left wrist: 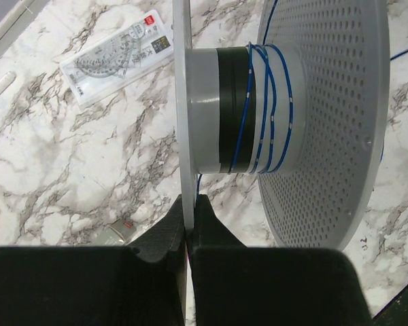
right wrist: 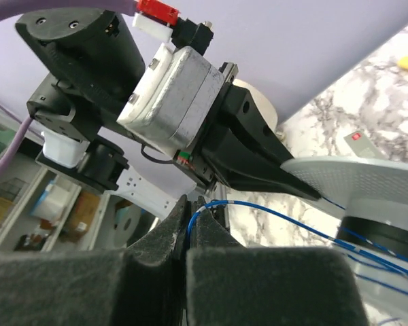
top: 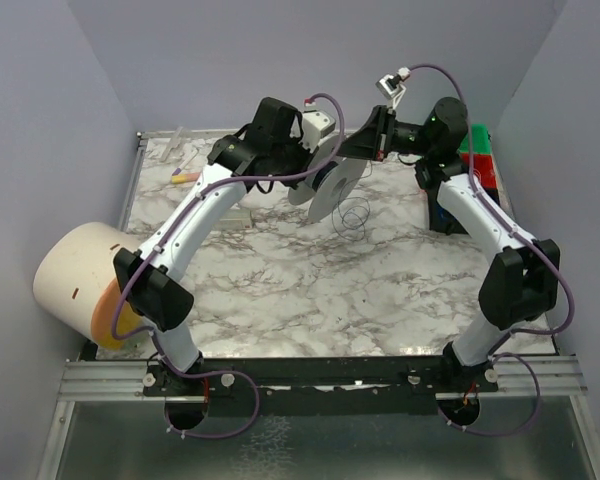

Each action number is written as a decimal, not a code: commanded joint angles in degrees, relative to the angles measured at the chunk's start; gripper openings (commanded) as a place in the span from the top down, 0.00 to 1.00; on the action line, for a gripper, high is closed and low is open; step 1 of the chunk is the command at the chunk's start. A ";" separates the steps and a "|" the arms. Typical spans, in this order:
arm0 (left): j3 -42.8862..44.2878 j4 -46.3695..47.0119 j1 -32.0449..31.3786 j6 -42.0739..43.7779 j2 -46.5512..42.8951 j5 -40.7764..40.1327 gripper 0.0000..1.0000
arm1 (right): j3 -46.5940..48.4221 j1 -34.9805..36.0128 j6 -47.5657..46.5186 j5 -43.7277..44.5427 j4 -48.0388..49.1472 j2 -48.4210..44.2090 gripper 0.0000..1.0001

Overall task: Wrap the cables
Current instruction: Wrap the cable around the cable reel.

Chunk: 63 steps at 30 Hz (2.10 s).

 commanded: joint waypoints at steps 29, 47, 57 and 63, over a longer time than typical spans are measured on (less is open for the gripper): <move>9.64 10.10 14.79 -18.60 4.41 22.14 1.00 | -12.80 19.52 -29.69 2.86 -15.56 1.11 1.00; 1.33 24.99 25.30 -34.43 -1.69 43.59 1.00 | -25.23 8.53 -22.91 7.26 -2.20 -1.81 1.00; -2.43 25.32 25.25 -30.30 -4.37 53.02 1.00 | -25.55 -6.83 -13.50 10.15 5.03 0.99 0.99; -5.20 22.81 24.49 -26.13 -6.50 50.55 1.00 | -21.35 -7.73 -30.07 32.83 -9.34 -5.76 0.99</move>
